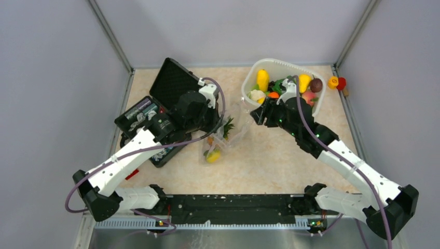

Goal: Place the food in the zip-top bag and seal the zipper
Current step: Adjust the zipper food storage bag at the center of the board, then pick up the fake fruit from the bin.

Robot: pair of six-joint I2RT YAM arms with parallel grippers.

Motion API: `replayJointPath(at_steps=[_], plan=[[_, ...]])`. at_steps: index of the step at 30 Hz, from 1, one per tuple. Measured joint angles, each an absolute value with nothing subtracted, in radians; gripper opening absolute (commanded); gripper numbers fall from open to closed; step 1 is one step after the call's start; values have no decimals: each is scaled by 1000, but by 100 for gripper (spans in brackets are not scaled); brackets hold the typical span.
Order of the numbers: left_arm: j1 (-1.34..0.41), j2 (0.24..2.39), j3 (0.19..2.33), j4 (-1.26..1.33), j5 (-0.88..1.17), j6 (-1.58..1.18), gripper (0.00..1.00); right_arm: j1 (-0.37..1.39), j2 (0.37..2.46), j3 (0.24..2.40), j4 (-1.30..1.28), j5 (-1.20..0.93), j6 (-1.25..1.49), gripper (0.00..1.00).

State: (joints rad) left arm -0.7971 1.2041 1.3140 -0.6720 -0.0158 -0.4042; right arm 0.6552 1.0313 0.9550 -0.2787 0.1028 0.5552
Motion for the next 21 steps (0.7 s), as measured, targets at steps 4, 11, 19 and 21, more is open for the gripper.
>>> replayJointPath(at_steps=[4, 11, 19, 21], plan=[[-797, 1207, 1258, -636, -17, -426, 0, 652, 960, 968, -315, 104, 515, 58], [-797, 1206, 1258, -582, -22, -429, 0, 649, 868, 1052, -323, 240, 436, 61], [-796, 1206, 1252, -567, 34, -429, 0, 340, 1022, 1111, -368, 236, 384, 63], [-796, 1205, 1249, -567, 39, -429, 0, 266, 1091, 1111, -382, 201, 385, 64]])
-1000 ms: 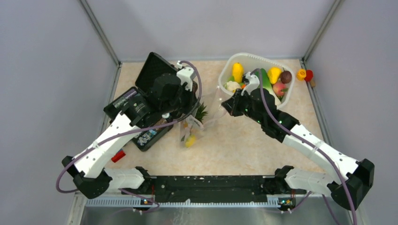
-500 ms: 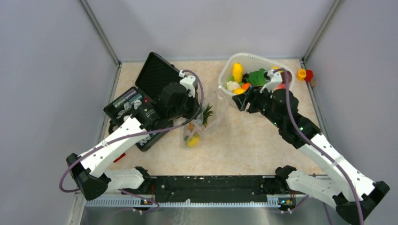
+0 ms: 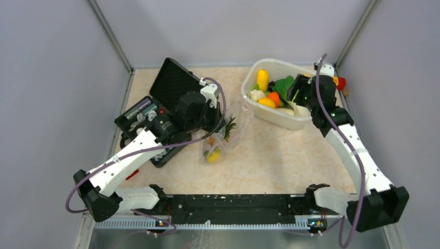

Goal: Place the food in the zip-top bag and seal the zipper
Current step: Pick up the fake fruit from the bin.

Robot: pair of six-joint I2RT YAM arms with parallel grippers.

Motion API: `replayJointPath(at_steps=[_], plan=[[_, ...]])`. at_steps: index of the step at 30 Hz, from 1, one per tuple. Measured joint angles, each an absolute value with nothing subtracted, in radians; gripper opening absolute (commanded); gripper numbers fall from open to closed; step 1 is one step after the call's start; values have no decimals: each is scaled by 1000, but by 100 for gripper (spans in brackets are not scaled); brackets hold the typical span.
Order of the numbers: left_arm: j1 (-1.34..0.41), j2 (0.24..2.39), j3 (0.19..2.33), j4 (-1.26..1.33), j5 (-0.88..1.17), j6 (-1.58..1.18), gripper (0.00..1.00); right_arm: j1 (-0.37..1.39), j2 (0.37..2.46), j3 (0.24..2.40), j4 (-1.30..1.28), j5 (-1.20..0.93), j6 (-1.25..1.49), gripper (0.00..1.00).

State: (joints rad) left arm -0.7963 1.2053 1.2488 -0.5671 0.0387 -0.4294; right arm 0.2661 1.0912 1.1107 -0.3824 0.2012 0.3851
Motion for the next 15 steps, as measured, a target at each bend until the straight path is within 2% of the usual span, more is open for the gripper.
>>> replayJointPath(at_steps=[6, 15], plan=[[-796, 1195, 1245, -566, 48, -429, 0, 158, 1230, 1111, -380, 159, 399, 68], [-796, 1184, 1227, -550, 64, -429, 0, 81, 1386, 1174, -334, 247, 410, 69]])
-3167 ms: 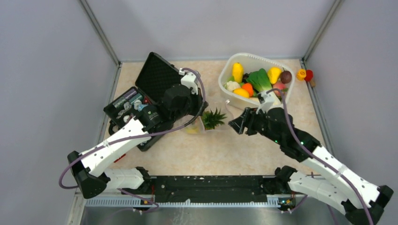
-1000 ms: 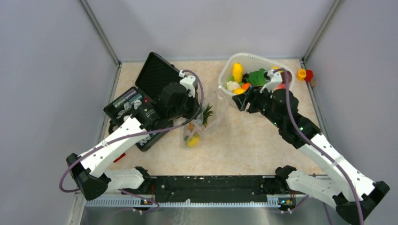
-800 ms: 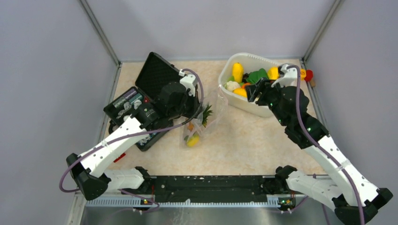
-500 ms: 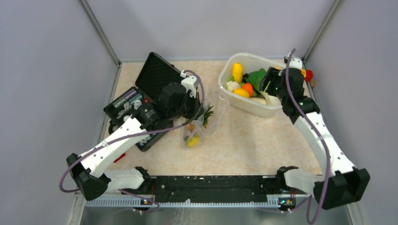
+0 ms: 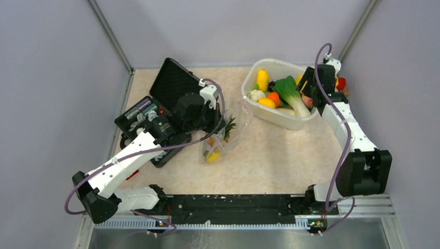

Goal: Place the food in the zip-top bag and seal the zipper
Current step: Pick up the fake fruit from the bin.

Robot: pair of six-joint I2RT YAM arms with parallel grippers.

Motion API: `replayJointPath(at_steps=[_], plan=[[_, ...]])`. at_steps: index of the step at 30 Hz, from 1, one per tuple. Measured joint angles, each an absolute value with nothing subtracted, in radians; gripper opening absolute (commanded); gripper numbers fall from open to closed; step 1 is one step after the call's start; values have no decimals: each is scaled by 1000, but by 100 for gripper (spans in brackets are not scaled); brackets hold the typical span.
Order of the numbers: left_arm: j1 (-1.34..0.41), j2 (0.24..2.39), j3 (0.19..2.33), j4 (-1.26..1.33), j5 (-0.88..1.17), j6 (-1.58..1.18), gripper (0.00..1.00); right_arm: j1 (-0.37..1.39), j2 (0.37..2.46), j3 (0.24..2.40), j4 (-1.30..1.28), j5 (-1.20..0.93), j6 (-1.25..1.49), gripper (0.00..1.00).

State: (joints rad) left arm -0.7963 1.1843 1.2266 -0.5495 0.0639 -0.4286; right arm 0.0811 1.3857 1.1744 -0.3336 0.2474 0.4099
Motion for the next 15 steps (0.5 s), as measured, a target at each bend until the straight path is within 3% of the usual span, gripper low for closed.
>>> replayJointPath(at_steps=[12, 15], plan=[[-796, 1180, 1215, -543, 65, -414, 0, -44, 1672, 1414, -328, 265, 278, 67], [-796, 1180, 1215, -543, 67, -408, 0, -44, 1728, 1454, -343, 263, 225, 59]])
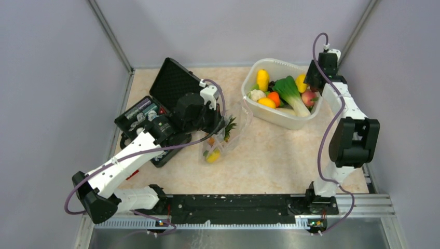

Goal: Place the food in the zip-top bag and seal the zipper
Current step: Pick up the fake fruit from the bin.

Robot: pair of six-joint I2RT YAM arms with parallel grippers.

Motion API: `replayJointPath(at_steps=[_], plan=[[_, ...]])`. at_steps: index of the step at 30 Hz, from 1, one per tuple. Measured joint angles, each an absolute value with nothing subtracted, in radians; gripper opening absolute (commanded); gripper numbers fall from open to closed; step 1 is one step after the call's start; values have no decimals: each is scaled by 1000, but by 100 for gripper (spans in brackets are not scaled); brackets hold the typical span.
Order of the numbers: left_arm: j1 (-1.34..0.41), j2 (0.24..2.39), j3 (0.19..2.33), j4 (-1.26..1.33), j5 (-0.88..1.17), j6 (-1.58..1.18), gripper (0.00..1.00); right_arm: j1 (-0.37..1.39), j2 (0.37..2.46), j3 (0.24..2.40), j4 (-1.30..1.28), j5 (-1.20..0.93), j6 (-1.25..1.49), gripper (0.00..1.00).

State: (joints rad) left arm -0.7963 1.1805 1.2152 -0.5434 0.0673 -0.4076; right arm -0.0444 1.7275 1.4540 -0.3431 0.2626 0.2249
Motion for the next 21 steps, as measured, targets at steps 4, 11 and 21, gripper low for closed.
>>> replayJointPath(at_steps=[4, 11, 21], plan=[[-796, 1180, 1215, -544, 68, -397, 0, -44, 1796, 1524, -372, 263, 182, 58], [-796, 1180, 1215, -544, 72, -390, 0, -44, 1833, 1547, -395, 275, 142, 58], [-796, 1180, 1215, -553, 81, -389, 0, -42, 1867, 1536, -337, 329, 128, 21]])
